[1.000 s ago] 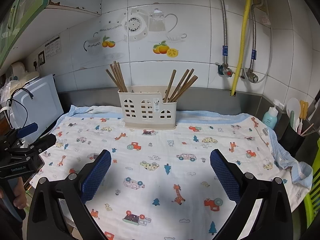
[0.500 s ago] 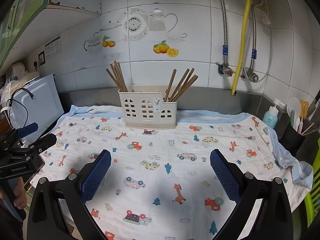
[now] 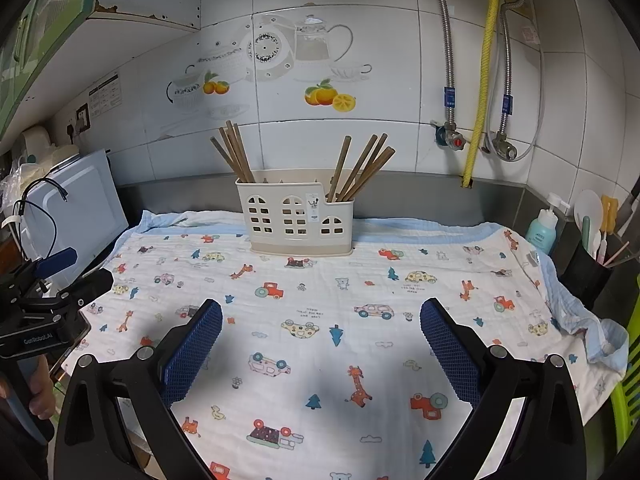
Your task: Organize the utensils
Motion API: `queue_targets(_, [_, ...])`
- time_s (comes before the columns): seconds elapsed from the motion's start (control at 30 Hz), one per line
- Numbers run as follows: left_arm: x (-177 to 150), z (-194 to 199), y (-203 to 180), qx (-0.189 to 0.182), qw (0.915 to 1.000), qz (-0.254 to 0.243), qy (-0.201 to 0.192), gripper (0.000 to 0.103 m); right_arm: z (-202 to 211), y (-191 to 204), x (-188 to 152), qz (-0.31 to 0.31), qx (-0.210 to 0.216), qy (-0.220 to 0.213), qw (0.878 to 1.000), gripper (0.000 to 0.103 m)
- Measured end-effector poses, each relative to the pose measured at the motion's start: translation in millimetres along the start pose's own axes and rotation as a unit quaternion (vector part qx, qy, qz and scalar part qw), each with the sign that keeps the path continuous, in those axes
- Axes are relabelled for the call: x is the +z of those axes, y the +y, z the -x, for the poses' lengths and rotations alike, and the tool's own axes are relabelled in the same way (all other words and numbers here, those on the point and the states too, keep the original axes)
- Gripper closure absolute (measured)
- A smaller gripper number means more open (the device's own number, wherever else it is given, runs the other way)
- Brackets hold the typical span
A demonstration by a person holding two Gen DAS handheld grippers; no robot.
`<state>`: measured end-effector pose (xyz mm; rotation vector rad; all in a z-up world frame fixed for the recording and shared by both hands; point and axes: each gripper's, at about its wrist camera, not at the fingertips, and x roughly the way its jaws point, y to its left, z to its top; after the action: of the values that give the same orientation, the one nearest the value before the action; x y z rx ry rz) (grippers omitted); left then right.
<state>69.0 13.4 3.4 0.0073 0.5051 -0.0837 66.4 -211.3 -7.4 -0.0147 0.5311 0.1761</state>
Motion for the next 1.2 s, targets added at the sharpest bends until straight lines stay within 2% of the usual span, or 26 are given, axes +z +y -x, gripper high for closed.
queue_targets(1.2, [-1.1,-0.7,-3.0,0.001,1.0000,0.000,0.001,0.005,-3.5,-2.3,-4.3,-0.010,0.013,0.003,1.000,0.007])
